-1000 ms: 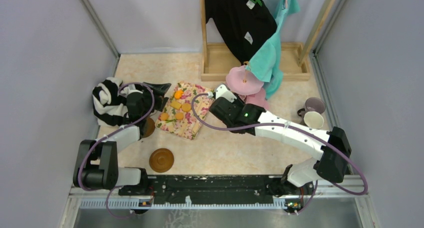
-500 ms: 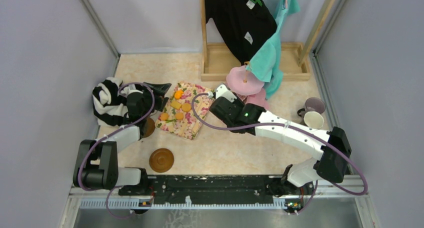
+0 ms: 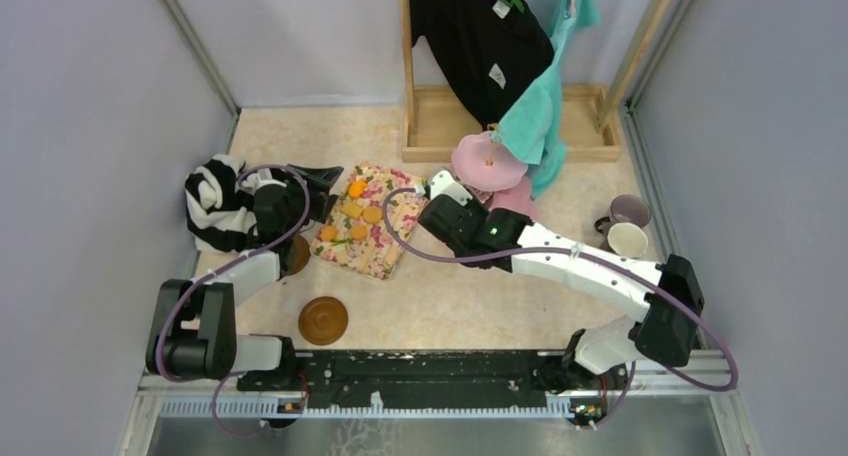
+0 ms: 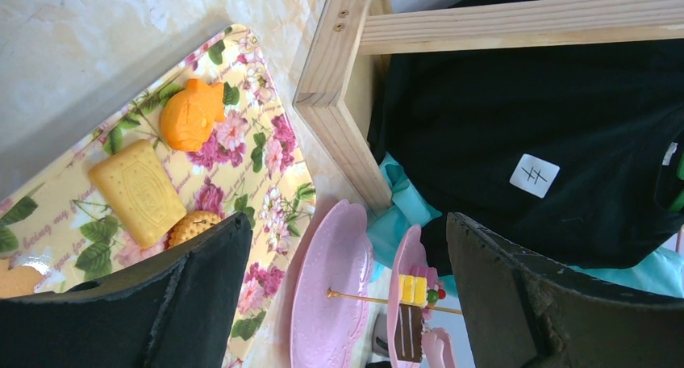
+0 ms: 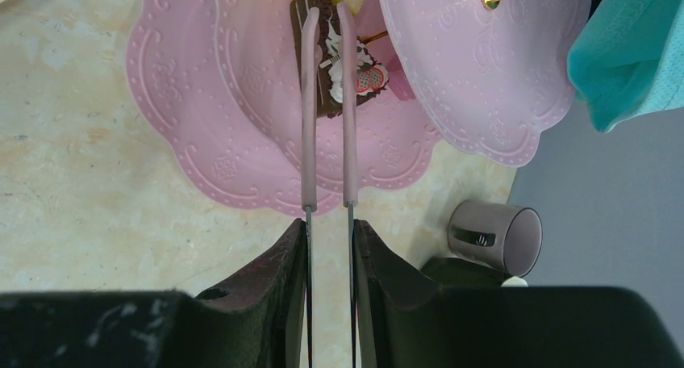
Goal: Serve the afternoon tea
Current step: Place the desert on the desert table.
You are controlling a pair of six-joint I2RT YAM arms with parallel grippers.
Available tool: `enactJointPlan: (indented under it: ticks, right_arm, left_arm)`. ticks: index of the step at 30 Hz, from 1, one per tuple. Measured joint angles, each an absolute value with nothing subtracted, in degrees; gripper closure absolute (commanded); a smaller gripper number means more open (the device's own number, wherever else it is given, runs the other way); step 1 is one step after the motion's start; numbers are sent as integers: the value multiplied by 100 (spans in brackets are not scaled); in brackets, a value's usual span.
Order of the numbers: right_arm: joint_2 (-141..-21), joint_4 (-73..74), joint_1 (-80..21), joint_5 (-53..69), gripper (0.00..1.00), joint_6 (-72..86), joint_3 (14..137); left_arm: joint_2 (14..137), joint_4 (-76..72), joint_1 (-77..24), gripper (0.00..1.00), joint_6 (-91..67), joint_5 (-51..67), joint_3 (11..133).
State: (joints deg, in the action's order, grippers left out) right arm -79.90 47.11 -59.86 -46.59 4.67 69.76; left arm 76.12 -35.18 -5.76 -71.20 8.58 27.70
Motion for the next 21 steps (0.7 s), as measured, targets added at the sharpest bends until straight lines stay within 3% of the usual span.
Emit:
enactJointPlan:
  ticks: [21]
  right_arm:
    - [-7937,4742,-6635,-4580,78,591,7389]
  left_arm:
    - [7487,-3450,-576,5,-7089,779,2770]
